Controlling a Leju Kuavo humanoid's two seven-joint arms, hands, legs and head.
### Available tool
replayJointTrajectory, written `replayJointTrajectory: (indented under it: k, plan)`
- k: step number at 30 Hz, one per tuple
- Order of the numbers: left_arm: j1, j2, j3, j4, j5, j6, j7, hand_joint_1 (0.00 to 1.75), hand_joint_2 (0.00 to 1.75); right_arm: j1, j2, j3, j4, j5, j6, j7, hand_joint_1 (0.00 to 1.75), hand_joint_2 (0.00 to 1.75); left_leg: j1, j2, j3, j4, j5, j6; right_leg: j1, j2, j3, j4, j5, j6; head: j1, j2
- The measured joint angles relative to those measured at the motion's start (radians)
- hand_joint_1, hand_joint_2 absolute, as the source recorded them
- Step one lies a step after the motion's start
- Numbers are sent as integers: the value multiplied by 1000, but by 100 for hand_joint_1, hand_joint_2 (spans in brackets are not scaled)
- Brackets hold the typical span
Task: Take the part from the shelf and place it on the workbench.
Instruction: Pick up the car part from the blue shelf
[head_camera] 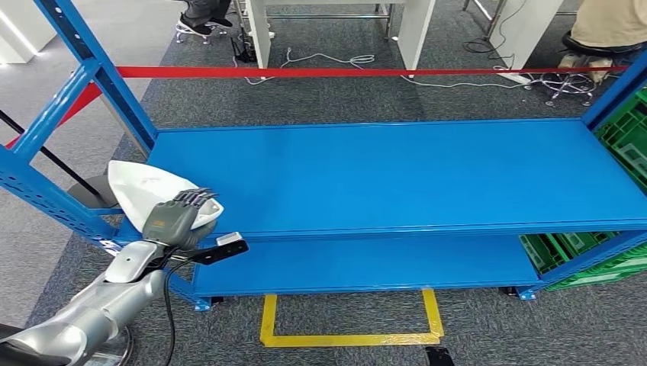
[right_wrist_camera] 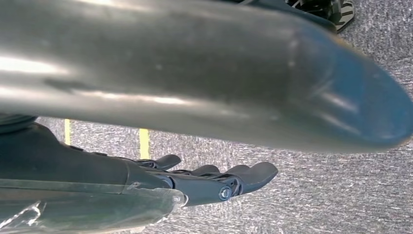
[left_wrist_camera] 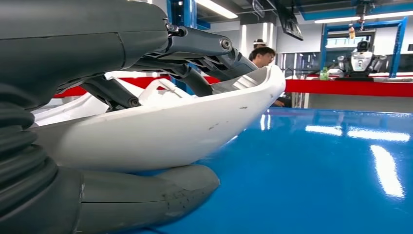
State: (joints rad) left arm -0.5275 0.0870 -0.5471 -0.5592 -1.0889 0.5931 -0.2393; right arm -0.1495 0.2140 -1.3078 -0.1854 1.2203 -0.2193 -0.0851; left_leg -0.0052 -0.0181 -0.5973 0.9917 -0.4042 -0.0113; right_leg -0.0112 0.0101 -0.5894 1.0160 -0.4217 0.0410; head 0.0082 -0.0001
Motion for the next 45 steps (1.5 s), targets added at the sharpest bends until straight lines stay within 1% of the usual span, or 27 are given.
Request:
replayJointTrajectory:
  k: [26, 30, 45]
  plan:
    - [8, -6, 18, 0, -6, 35, -5, 175, 175, 1, 0, -1, 0, 0, 0, 0, 0, 0, 0, 0, 0, 0, 0, 0, 0, 0, -1, 0, 0, 0, 0, 0]
    - [41, 1, 46, -70, -37, 82, -9, 175, 175, 11, 0, -2, 0, -7, 0, -1, 0, 0, 0, 0, -2, 0, 0, 0, 0, 0, -3, 0, 0, 0, 0, 0]
    - [138, 63, 82, -363, -94, 102, 10, 175, 175, 15, 0, -9, 0, -19, 0, 2, 0, 0, 0, 0, -9, 0, -1, 0, 0, 0, -10, 0, 0, 0, 0, 0]
